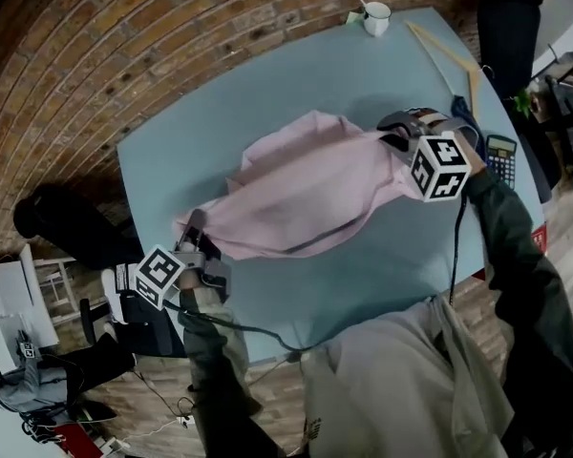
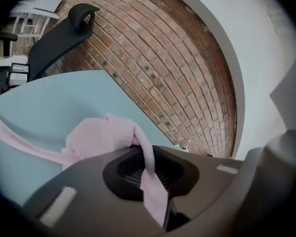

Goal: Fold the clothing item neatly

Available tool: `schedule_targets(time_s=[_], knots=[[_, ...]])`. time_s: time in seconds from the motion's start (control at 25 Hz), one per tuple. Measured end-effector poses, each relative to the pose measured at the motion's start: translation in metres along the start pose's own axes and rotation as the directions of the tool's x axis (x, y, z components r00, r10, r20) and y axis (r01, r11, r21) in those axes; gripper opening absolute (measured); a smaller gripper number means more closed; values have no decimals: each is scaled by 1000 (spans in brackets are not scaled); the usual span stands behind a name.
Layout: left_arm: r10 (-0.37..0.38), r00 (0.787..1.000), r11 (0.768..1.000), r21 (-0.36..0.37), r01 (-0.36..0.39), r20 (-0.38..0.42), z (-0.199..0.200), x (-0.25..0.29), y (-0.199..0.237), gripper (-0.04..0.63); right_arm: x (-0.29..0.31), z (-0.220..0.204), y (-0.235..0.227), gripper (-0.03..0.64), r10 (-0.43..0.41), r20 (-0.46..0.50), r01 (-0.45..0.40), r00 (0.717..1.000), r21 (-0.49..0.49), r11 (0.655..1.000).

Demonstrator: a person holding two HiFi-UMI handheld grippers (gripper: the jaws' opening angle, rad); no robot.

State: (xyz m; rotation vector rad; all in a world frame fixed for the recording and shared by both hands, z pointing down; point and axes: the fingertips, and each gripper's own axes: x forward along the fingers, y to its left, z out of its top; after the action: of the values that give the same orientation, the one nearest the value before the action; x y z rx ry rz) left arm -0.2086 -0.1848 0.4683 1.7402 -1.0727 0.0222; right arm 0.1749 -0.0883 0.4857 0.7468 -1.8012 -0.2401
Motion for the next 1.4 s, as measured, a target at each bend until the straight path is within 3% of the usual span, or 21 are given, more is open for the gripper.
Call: schedule_targets(time_s=[0.08, 0.16, 0.2, 0.28, 0.32, 0.48, 0.52, 0.56, 0.68, 0.84, 0.88, 0.96, 1.04, 1.08, 1.16, 1.4], knots=[[20, 1000, 999, -45, -20, 0, 10, 24, 10, 48, 15, -2, -21, 51, 16, 17, -18, 1000, 96, 995], [45, 999, 995, -89, -43, 18, 18, 44, 22, 55, 29, -2, -49, 57, -47, 36, 40, 998, 173, 984], [58, 998, 993, -103, -54, 38, 23, 50, 26, 91, 32, -1, -66, 64, -124, 53, 110, 991, 205, 973], [67, 995, 993, -99, -59, 78, 32, 57, 27, 306, 29, -1, -96, 80, -291, 87, 260, 953, 262, 929], [59, 994, 995, -85, -52, 87, 33, 57, 25, 327, 24, -3, -105, 80, -346, 95, 307, 933, 287, 907], [-2, 998, 1000, 10, 1, 68, 21, 41, 5, 313, -6, -7, -100, 75, -407, 114, 353, 906, 326, 877], [-14, 998, 999, 35, 12, 66, 15, 33, 1, 262, -16, -6, -92, 48, -409, 122, 350, 904, 337, 874], [-22, 998, 998, 60, 18, 66, 7, 24, -3, 158, -28, -4, -83, 19, -413, 129, 347, 902, 357, 867], [-23, 998, 984, 176, 14, 51, -29, -5, -11, 8, -65, 2, -45, 2, -426, 184, 302, 886, 469, 830], [25, 1000, 925, 379, -18, -13, -101, -41, -15, 8, -102, 11, 24, 2, -395, 253, 163, 883, 624, 764], [39, 999, 907, 421, -22, -32, -122, -48, -14, 8, -106, 13, 44, 2, -374, 266, 113, 888, 662, 741], [62, 996, 881, 472, -24, -66, -159, -58, -11, 8, -109, 16, 84, 2, -326, 302, -12, 896, 750, 661], [64, 994, 882, 472, -17, -84, -187, -64, -12, 8, -108, 17, 122, 2, -280, 332, -115, 901, 804, 583], [58, 995, 885, 466, -13, -82, -198, -67, -15, 8, -106, 18, 140, 2, -259, 340, -145, 904, 815, 561], [46, 997, 876, 482, -7, -68, -213, -71, -25, 8, -103, 25, 165, 2, -232, 350, -178, 907, 820, 544], [19, 999, 797, 603, 14, -48, -243, -72, -53, 8, -99, 53, 192, 2, -246, 390, -219, 887, 826, 520]])
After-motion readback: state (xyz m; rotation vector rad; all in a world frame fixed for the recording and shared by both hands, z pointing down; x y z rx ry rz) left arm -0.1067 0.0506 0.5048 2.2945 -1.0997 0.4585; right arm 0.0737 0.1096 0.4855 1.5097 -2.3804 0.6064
